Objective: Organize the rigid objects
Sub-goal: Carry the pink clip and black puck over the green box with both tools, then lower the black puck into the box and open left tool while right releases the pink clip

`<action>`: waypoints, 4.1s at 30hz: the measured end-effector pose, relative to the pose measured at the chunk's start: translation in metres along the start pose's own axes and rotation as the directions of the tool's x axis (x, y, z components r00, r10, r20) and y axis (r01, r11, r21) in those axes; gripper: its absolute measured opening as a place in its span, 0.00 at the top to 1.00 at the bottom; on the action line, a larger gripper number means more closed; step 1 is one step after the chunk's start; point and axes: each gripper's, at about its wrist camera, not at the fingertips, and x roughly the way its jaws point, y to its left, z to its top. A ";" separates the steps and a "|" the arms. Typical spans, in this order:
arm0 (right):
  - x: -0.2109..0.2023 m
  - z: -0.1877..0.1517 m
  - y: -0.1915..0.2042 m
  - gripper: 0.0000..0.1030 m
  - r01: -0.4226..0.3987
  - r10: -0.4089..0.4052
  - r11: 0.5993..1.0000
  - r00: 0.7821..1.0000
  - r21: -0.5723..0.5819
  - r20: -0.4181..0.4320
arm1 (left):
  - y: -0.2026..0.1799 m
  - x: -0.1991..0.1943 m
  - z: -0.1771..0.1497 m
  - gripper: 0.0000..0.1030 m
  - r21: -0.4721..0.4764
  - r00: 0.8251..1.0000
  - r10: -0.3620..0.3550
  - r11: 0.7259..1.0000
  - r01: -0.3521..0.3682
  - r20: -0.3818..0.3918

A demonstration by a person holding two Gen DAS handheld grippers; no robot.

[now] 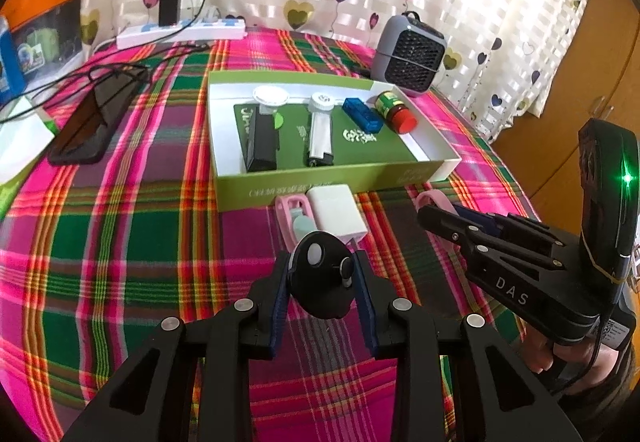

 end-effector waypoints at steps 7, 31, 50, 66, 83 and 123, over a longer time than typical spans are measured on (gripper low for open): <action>-0.009 0.008 -0.003 0.82 0.003 -0.003 1.000 1.000 0.008 0.028 | -0.005 -0.003 0.016 0.72 0.022 1.000 -0.010 1.000 0.010 0.023; 0.002 0.043 -0.026 0.82 0.019 -0.021 0.999 0.998 0.035 0.055 | -0.013 0.032 0.073 0.72 0.070 0.999 -0.019 0.997 0.017 0.031; 0.032 0.067 -0.037 0.82 0.006 -0.007 0.999 1.000 0.045 0.022 | -0.004 0.067 0.099 0.72 0.066 1.000 0.003 0.998 -0.003 0.007; 0.053 0.073 -0.040 0.82 0.031 -0.030 0.999 0.999 0.022 -0.018 | 0.002 0.097 0.112 0.72 0.069 0.999 0.030 0.997 -0.028 -0.025; 0.061 0.075 -0.042 0.82 0.054 -0.054 0.998 0.998 0.019 -0.032 | 0.010 0.111 0.120 0.72 0.059 0.999 0.032 0.998 -0.030 -0.035; 0.070 0.075 -0.044 0.82 0.078 -0.078 0.997 0.996 0.018 -0.033 | 0.009 0.120 0.122 0.72 0.099 0.995 0.096 0.991 -0.092 -0.037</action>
